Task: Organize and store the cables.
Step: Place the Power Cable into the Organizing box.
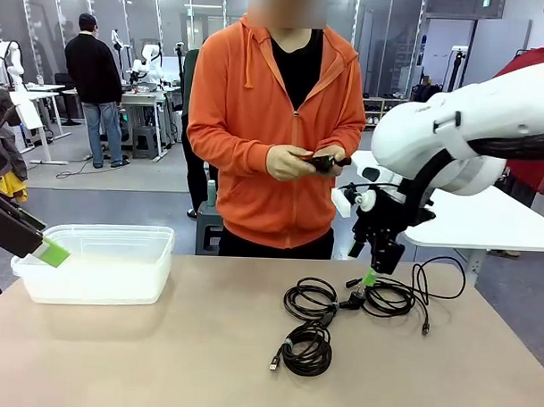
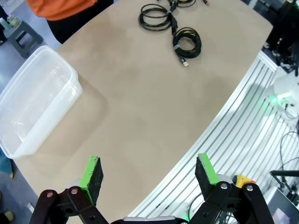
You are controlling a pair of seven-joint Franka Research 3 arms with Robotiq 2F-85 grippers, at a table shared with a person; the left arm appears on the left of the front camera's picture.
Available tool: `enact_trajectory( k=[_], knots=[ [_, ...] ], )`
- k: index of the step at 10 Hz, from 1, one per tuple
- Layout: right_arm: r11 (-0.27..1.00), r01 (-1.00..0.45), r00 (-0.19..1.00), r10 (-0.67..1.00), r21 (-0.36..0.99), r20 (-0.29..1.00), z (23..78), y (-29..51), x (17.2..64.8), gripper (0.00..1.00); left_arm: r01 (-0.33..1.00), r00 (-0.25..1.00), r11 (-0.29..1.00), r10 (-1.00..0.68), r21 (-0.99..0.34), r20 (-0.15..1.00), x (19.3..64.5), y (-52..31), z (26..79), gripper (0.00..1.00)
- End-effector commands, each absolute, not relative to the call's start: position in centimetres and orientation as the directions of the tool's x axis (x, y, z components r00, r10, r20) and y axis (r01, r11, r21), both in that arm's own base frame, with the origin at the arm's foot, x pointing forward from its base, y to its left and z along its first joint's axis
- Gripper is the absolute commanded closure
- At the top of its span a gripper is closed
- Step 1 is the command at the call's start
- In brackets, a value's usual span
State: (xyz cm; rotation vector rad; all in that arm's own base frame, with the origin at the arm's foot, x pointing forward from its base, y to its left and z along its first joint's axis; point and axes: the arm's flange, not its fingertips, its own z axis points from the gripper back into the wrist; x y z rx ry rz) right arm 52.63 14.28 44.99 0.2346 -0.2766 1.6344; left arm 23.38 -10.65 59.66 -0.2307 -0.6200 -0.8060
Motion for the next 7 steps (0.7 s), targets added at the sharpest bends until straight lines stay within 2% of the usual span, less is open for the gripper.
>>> enact_trajectory(
  k=[1,2,5,7],
  knots=[
    [-0.015,-0.998,-0.03,0.962,-0.056,0.272,45.0,15.4,55.0,0.0,0.734,0.526,0.678,-0.607,0.042,0.596,23.5,-10.6,59.6,0.0],
    [0.009,-0.997,-0.008,0.972,-0.07,0.235,44.9,15.4,55.5,0.0,0.734,0.526,0.678,-0.607,0.042,0.596,23.5,-10.6,59.6,0.0],
    [0.054,-0.997,0.039,0.972,-0.055,0.234,44.6,15.5,56.2,0.0,0.734,0.526,0.678,-0.607,0.042,0.596,23.5,-10.6,59.6,0.0],
    [0.16,-0.987,0.156,0.954,0.003,0.255,44.0,15.3,56.5,0.0,0.734,0.526,0.678,-0.607,0.042,0.596,23.5,-10.6,59.6,0.0]
  ],
)
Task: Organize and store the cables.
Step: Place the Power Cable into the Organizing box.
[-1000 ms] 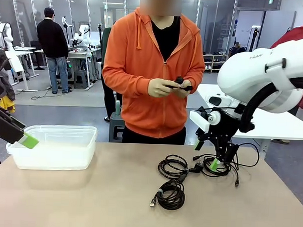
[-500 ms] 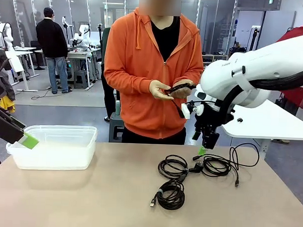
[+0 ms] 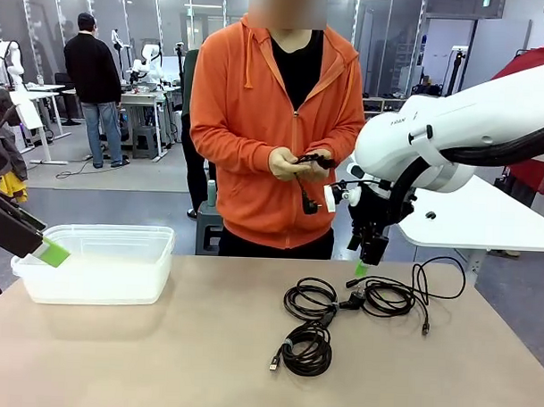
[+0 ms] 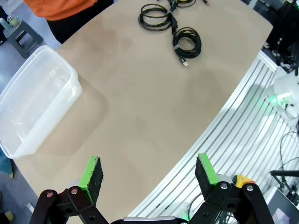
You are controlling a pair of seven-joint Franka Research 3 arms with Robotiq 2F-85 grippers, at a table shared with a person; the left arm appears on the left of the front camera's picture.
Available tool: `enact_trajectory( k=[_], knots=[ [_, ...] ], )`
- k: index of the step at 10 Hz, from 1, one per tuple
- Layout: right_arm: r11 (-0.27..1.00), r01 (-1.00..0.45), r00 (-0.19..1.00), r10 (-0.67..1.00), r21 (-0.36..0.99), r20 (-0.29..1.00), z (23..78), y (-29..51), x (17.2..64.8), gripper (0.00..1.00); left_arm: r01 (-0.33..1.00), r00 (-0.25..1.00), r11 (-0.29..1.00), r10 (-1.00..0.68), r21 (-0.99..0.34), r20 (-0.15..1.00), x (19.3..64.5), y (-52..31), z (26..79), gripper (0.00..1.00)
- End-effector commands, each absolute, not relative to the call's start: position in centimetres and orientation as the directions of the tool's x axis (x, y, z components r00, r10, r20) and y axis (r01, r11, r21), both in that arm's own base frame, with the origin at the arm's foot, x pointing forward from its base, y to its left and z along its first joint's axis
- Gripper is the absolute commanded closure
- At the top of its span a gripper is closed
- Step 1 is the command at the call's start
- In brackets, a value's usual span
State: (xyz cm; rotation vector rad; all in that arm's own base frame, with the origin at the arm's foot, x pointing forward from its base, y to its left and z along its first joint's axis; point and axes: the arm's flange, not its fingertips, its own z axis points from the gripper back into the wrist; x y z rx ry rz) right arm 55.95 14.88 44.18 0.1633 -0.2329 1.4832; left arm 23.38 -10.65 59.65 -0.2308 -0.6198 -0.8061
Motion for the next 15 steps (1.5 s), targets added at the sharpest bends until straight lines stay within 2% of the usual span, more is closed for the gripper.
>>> enact_trajectory(
  k=[1,11,15],
  knots=[
    [0.165,-0.986,0.16,0.956,0.0,0.245,43.8,15.6,56.5,0.0,0.734,0.526,0.678,-0.607,0.042,0.596,23.5,-10.6,59.6,0.0],
    [0.099,-0.995,0.094,0.965,-0.007,0.243,43.5,16.2,56.6,0.0,0.734,0.526,0.678,-0.607,0.042,0.596,23.5,-10.6,59.6,0.0],
    [-0.052,-0.998,-0.058,0.971,-0.032,0.233,41.2,17.5,56.0,0.0,0.734,0.526,0.678,-0.607,0.042,0.596,23.5,-10.6,59.6,0.0]
  ],
)
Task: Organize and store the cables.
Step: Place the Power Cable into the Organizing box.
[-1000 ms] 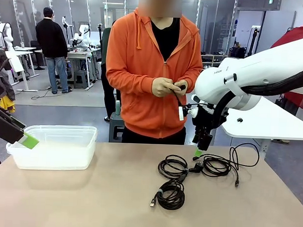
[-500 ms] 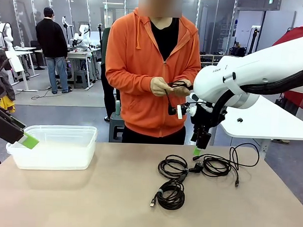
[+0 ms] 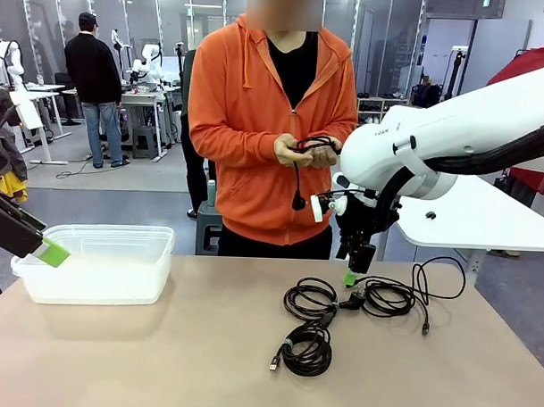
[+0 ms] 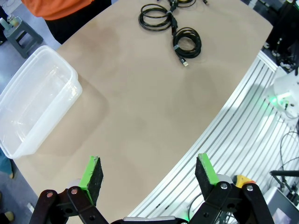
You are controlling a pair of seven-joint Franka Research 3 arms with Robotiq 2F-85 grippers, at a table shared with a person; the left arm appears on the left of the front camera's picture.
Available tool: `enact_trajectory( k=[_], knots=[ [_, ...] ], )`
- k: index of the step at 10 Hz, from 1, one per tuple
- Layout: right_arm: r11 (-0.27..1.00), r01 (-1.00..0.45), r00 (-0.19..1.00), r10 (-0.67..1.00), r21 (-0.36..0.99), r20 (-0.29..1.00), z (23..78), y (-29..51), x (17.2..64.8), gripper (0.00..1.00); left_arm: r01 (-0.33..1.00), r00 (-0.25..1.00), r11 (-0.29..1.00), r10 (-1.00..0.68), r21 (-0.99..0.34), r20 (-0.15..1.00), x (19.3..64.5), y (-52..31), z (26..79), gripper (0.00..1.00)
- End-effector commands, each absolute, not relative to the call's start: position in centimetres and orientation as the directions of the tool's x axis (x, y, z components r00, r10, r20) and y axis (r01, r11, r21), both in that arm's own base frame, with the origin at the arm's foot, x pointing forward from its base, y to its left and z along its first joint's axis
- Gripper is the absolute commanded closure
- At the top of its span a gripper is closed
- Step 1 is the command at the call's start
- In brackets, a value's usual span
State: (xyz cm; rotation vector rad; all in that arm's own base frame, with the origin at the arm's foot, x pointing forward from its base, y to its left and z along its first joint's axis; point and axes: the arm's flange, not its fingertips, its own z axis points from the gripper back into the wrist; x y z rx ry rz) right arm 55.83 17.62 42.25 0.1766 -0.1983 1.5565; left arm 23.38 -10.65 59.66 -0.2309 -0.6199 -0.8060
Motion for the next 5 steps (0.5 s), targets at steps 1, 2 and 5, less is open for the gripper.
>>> enact_trajectory(
  k=[1,2,5],
  knots=[
    [-0.085,-0.996,-0.092,0.967,-0.039,0.238,40.2,18.1,55.8,0.0,0.734,0.526,0.678,-0.607,0.042,0.596,23.5,-10.6,59.6,0.0],
    [-0.106,-0.993,-0.114,0.966,-0.05,0.231,39.3,18.5,55.7,0.0,0.734,0.526,0.678,-0.607,0.042,0.596,23.5,-10.6,59.6,0.0],
    [-0.253,-0.965,-0.261,0.944,-0.069,0.2,36.8,19.2,55.1,0.0,0.734,0.526,0.678,-0.607,0.042,0.596,23.5,-10.6,59.6,0.0]
  ],
)
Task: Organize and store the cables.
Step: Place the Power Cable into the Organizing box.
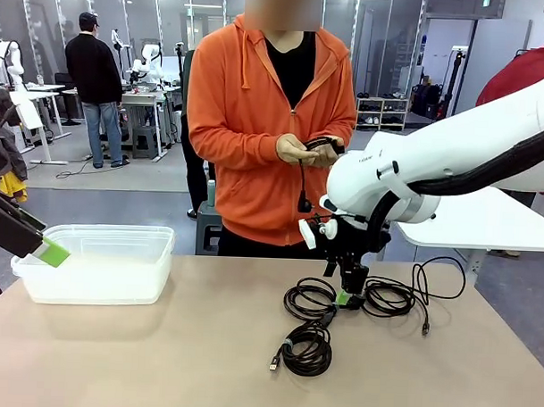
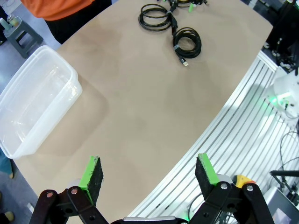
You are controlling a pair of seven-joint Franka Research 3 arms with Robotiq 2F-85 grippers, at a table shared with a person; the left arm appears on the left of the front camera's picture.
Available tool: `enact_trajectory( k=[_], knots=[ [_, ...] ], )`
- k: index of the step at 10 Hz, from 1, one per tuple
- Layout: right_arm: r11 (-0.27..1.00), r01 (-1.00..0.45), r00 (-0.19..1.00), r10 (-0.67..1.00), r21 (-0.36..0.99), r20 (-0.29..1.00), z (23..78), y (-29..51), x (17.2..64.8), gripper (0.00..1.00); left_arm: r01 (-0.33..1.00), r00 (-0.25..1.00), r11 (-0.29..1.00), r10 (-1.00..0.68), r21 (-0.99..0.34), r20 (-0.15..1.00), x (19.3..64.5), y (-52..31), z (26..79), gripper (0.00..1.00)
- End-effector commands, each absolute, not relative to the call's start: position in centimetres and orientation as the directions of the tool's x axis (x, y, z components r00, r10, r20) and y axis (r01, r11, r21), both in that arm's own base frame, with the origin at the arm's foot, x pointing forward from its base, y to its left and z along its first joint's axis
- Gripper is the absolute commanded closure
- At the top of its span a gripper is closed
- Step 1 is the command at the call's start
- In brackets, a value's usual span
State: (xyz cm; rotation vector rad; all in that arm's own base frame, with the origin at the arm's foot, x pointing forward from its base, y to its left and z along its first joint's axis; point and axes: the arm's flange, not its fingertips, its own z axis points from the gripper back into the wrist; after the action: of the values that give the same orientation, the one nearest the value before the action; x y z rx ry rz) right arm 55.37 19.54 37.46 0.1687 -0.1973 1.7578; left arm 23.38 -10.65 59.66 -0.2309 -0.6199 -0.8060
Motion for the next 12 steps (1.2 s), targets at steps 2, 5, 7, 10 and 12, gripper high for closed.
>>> enact_trajectory(
  k=[2,5,7,10,12],
  knots=[
    [-0.314,-0.947,-0.322,0.931,-0.076,0.173,35.5,19.2,54.6,0.0,0.734,0.526,0.678,-0.607,0.042,0.596,23.5,-10.6,59.6,0.0],
    [-0.381,-0.92,-0.391,0.902,-0.087,0.184,33.7,19.0,54.0,0.0,0.734,0.526,0.678,-0.607,0.042,0.596,23.5,-10.6,59.6,0.0],
    [-0.41,-0.903,-0.427,0.886,-0.125,0.179,32.8,19.0,54.0,0.0,0.734,0.526,0.678,-0.607,0.042,0.596,23.5,-10.6,59.6,0.0],
    [-0.446,-0.885,-0.463,0.871,-0.132,0.162,31.6,18.9,55.0,0.0,0.734,0.526,0.678,-0.607,0.042,0.596,23.5,-10.6,59.6,0.0],
    [-0.46,-0.877,-0.48,0.859,-0.141,0.18,31.9,18.8,55.9,0.0,0.734,0.526,0.678,-0.607,0.042,0.596,23.5,-10.6,59.6,0.0]
  ],
)
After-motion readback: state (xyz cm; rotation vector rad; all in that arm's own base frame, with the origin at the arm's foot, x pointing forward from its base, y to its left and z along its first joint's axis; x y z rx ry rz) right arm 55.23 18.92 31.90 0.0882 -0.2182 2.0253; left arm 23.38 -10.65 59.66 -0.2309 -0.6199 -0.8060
